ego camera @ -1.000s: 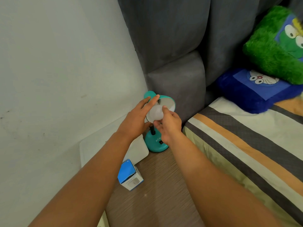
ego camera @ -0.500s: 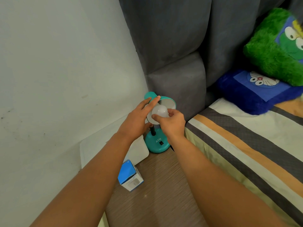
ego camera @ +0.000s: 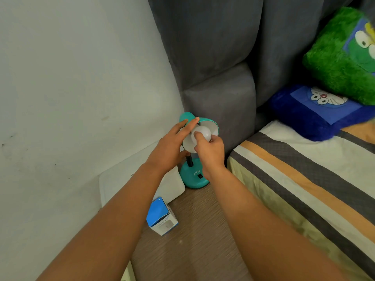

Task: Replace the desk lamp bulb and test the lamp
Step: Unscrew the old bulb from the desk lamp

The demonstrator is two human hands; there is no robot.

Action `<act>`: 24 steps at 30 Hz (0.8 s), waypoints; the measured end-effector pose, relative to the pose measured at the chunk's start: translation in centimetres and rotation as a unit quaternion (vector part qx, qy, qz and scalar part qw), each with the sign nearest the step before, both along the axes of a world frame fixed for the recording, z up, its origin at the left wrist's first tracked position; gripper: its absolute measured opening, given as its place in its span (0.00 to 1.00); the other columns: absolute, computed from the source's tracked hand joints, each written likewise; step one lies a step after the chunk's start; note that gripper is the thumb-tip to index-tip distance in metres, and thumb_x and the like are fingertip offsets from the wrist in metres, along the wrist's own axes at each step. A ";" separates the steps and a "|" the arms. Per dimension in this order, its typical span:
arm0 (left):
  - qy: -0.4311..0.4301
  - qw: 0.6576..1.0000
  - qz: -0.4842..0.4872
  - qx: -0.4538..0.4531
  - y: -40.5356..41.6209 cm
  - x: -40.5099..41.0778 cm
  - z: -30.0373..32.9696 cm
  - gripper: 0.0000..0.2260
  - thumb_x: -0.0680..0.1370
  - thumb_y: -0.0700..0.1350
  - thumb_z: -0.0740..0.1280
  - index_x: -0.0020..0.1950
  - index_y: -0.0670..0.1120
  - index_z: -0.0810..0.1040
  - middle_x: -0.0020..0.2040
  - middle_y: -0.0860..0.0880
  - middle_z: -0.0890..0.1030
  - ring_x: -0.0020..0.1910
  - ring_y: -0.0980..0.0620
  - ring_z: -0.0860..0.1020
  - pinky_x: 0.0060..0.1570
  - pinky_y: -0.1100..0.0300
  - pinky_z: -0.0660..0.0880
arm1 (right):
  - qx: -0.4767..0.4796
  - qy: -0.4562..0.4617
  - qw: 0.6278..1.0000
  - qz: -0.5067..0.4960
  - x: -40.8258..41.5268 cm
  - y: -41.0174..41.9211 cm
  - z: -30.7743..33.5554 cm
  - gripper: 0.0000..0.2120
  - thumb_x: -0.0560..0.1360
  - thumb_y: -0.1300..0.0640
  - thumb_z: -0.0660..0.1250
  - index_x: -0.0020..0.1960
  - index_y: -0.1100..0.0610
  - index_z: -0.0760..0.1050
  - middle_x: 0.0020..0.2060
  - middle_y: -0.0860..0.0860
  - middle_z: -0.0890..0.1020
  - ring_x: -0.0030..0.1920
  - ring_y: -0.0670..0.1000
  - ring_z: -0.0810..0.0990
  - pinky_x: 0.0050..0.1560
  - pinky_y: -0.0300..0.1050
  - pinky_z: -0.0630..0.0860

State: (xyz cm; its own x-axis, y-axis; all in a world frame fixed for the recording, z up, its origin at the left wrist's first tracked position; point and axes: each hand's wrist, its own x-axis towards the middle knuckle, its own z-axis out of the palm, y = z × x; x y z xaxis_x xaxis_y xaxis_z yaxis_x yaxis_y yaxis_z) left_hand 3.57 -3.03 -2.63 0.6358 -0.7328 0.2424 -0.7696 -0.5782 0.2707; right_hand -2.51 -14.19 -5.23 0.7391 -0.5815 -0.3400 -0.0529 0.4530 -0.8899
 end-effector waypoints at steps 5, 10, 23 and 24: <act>-0.001 1.000 0.002 -0.004 0.1 0.1 0.1 0.39 0.77 0.45 0.72 0.80 0.61 0.52 0.79 0.48 0.62 0.72 0.46 0.70 0.69 0.46 0.72 | 0.044 0.001 0.999 -0.021 0.1 -0.4 -0.1 0.20 0.73 0.45 0.72 0.61 0.54 0.77 0.52 0.52 0.83 0.47 0.51 0.84 0.47 0.45 0.82; 0.006 1.000 0.010 -0.002 0.1 0.2 0.0 0.42 0.77 0.44 0.73 0.79 0.65 0.50 0.79 0.49 0.61 0.72 0.45 0.71 0.68 0.45 0.73 | 0.022 -0.016 1.000 -0.007 0.0 -0.4 -0.1 0.23 0.68 0.57 0.78 0.54 0.45 0.69 0.54 0.56 0.79 0.45 0.56 0.85 0.38 0.48 0.84; 0.009 1.000 0.002 -0.005 0.0 0.1 0.0 0.41 0.77 0.43 0.72 0.79 0.64 0.51 0.79 0.50 0.61 0.73 0.46 0.70 0.69 0.46 0.72 | -0.104 -0.004 0.994 0.014 -0.1 -0.7 0.1 0.31 0.68 0.56 0.78 0.67 0.47 0.69 0.60 0.51 0.75 0.57 0.54 0.77 0.43 0.43 0.81; 0.012 1.000 -0.001 -0.007 0.0 0.1 0.0 0.41 0.77 0.43 0.72 0.79 0.64 0.51 0.79 0.50 0.61 0.73 0.47 0.69 0.69 0.46 0.72 | -0.095 -0.005 0.995 0.011 -0.2 -0.6 0.4 0.29 0.70 0.52 0.76 0.67 0.47 0.69 0.59 0.50 0.75 0.57 0.53 0.77 0.48 0.47 0.82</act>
State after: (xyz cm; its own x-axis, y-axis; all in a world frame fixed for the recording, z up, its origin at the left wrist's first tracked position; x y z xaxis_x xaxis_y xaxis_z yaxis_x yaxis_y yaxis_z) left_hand 3.71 -2.99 -2.60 0.6407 -0.7302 0.2374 -0.7635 -0.5735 0.2968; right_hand -2.66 -14.80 -4.83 0.7556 -0.6175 -0.2186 -0.0524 0.2757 -0.9598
